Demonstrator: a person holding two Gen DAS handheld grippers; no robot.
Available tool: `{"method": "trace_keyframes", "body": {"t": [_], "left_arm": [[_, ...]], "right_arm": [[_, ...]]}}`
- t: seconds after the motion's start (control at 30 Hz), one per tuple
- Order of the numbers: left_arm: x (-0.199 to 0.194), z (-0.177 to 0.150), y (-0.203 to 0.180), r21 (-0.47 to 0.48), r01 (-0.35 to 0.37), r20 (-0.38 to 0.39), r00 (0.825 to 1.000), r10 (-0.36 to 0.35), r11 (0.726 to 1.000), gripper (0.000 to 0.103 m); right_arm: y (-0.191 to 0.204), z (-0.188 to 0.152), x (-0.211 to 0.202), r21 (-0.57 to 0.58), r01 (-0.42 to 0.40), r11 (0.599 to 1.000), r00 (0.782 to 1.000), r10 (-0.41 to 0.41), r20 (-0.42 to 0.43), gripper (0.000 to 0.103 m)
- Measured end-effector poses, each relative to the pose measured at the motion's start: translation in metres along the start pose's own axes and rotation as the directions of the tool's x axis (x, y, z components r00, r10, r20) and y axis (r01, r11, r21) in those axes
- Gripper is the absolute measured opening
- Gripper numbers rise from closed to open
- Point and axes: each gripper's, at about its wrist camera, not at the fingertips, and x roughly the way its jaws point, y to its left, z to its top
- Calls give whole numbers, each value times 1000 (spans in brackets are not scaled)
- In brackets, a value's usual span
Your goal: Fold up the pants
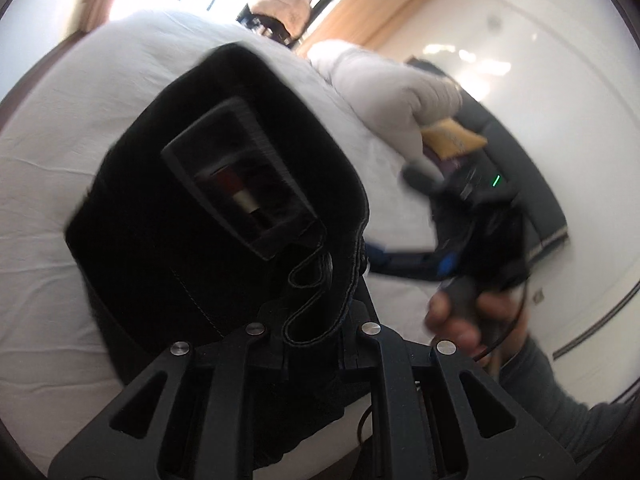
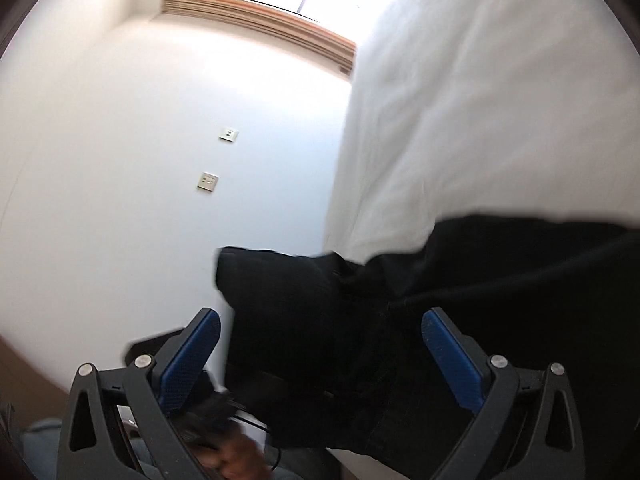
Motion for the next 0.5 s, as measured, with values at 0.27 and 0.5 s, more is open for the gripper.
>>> {"method": "trace_keyframes", "body": {"t": [0.27,0.5], "left_arm": [[60,-34,-61,212,19,-157,987,15,977,13],[86,-28,-87,261,-17,-196,978,70,965,13]], "right_arm": [[-24,-11,-21,10,107,994,992,-106,-70,103],[-41,-23,-23,-30,204,978,971,-206,-120,52]]}}
